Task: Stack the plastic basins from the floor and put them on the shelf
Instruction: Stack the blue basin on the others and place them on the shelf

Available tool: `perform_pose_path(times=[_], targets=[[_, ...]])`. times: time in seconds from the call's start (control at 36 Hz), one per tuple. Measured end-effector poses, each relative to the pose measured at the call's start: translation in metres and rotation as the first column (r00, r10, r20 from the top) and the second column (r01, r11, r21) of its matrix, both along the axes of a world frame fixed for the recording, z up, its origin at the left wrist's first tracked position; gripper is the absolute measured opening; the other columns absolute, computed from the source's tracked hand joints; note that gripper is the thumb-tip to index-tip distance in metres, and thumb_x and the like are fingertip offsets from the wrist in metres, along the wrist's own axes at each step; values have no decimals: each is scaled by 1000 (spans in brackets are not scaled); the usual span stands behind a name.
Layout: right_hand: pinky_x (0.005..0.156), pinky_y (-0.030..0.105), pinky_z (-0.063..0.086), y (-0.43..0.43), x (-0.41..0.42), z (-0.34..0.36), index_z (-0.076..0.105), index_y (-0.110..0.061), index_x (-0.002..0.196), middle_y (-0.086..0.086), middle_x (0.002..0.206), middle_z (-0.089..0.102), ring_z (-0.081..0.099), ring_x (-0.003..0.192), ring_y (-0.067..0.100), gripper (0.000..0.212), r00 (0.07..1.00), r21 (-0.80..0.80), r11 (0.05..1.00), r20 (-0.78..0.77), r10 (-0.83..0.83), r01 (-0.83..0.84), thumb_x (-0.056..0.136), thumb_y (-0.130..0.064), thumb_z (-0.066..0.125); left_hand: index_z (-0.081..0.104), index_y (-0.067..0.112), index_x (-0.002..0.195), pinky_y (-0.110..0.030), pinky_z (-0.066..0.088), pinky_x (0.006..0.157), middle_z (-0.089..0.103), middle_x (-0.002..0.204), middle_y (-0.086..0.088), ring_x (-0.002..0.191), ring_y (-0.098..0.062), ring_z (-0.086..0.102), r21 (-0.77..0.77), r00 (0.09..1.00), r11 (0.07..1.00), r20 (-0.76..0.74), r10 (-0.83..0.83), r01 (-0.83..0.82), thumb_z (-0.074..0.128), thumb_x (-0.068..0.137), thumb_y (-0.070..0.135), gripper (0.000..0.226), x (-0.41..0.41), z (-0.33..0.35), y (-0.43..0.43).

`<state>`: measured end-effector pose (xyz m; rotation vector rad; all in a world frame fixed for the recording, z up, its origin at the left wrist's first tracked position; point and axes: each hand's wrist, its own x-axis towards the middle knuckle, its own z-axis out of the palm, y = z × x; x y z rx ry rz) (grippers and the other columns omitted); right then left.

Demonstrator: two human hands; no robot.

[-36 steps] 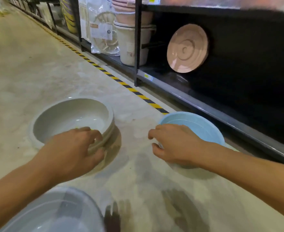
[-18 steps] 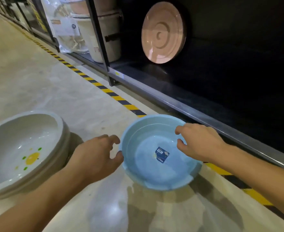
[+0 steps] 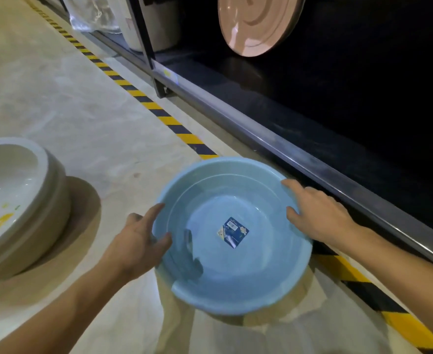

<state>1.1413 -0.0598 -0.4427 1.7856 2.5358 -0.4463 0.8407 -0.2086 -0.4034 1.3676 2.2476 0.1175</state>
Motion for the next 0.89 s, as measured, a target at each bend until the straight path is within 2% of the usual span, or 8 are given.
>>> perform_pose_path(times=[0.08, 0.17, 0.22, 0.36, 0.5, 0.58, 0.67, 0.89], targets=[[61, 44, 59, -1, 1, 0, 20, -42, 138, -1, 94, 55, 61, 70, 20, 58, 999, 46, 999, -51, -11, 13, 93, -31, 54, 27, 31, 156, -29, 45, 79, 56, 119, -8, 88, -23, 60, 30, 994, 998, 93, 54, -57, 59, 96, 24, 69, -3, -5, 1], [62, 43, 60, -9, 2, 8, 23, -40, 140, -2, 97, 58, 62, 73, 16, 58, 995, 79, 995, -92, -46, 53, 93, -30, 56, 38, 34, 151, -39, 56, 83, 60, 126, -10, 99, -27, 64, 121, 969, 980, 212, 129, -157, 60, 92, 14, 66, -8, -2, -6], [64, 42, 61, -17, 0, 18, 26, -39, 140, -2, 100, 60, 62, 76, 16, 57, 992, 113, 992, -116, -45, 58, 93, -31, 57, 47, 36, 145, -44, 59, 80, 63, 113, -7, 92, -27, 67, 224, 944, 944, 281, 173, -240, 61, 91, 10, 62, -14, 4, -16], [63, 38, 61, -36, -14, 51, 34, -42, 140, -3, 107, 61, 61, 79, 15, 53, 975, 156, 987, -221, 4, 31, 91, -37, 54, 59, 41, 128, -31, 55, 64, 59, 92, -5, 75, -21, 65, 389, 891, 851, 418, 179, -353, 59, 92, 4, 51, -35, 30, -44], [65, 34, 59, -64, -38, 101, 42, -42, 139, -8, 105, 62, 62, 75, 10, 50, 934, 112, 994, -355, 37, 3, 91, -32, 55, 66, 47, 106, -9, 48, 49, 65, 74, 8, 55, 0, 58, 500, 874, 778, 470, 124, -379, 61, 90, -5, 55, -67, 65, -85], [63, 31, 55, -83, -55, 132, 48, -46, 134, -12, 97, 66, 63, 76, 9, 49, 907, 89, 996, -417, 64, -29, 89, -27, 57, 70, 49, 107, -19, 51, 56, 64, 88, -4, 67, -13, 58, 510, 861, 765, 495, 113, -394, 66, 90, -1, 53, -91, 87, -119], [61, 30, 55, -102, -80, 156, 51, -48, 130, -11, 89, 65, 64, 76, 11, 49, 880, 69, 995, -466, 94, -70, 86, -25, 58, 70, 46, 115, -16, 51, 49, 64, 100, -15, 70, -22, 59, 521, 848, 757, 523, 82, -394, 77, 80, 11, 50, -112, 111, -159], [61, 33, 52, -158, -162, 194, 54, -53, 122, 2, 86, 62, 60, 70, 14, 49, 842, 84, 966, -476, 254, -244, 81, -27, 60, 71, 48, 113, -13, 50, 57, 65, 92, -6, 66, -16, 61, 592, 892, 697, 422, 160, -405, 80, 83, 10, 49, -167, 157, -279]])
